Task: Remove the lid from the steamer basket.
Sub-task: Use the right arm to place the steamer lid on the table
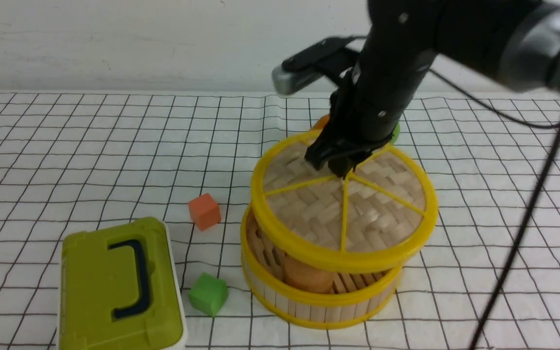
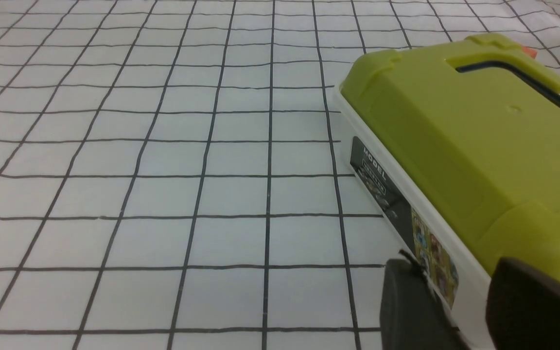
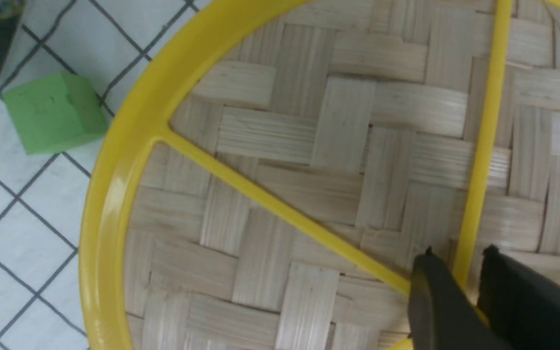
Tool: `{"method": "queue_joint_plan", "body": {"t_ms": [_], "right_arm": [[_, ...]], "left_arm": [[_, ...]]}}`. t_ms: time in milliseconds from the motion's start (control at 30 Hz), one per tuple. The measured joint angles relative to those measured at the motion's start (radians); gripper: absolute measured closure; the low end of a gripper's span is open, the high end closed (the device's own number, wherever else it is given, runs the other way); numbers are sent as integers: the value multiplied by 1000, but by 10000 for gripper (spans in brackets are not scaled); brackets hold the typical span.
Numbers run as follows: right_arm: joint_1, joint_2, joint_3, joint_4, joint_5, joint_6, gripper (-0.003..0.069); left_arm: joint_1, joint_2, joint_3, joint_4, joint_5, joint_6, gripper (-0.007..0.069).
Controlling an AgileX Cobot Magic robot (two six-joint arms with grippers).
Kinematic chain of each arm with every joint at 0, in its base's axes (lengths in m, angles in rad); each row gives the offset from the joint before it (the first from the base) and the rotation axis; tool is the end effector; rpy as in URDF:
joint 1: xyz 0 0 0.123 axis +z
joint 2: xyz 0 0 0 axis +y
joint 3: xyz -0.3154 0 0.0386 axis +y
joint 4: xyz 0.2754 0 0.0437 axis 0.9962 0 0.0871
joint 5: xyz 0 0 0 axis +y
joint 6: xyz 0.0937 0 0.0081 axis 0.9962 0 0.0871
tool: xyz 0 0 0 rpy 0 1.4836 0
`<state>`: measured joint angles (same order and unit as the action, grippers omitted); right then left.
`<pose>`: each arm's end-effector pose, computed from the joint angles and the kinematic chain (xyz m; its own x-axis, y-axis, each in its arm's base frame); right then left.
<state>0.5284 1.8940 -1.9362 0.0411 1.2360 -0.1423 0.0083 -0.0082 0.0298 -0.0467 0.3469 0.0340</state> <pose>0.3886 0.2311 0.3810 -0.6991 -0.5567 -0.4487 -0.6137 0.7892 -0.0231 0.0509 -0.0011 0.1706 -0.2773 -0.0122 -0.9607 0.0042 0.9999 -0.0139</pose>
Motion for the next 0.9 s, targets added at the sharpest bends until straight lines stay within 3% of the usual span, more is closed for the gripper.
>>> {"method": "queue_joint_plan", "body": {"t_ms": [200, 367, 500, 900], "right_arm": [[-136, -163, 34, 0, 9, 0, 551], [-340, -257, 223, -4, -19, 0, 551], [-449, -242, 390, 20, -143, 1, 551], [-505, -76, 611, 69, -471, 1, 551]], "left_arm": [[0, 0, 0, 0, 0, 0, 386], [0, 0, 0, 0, 0, 0, 386], [0, 0, 0, 0, 0, 0, 386], [0, 0, 0, 0, 0, 0, 386]]}}
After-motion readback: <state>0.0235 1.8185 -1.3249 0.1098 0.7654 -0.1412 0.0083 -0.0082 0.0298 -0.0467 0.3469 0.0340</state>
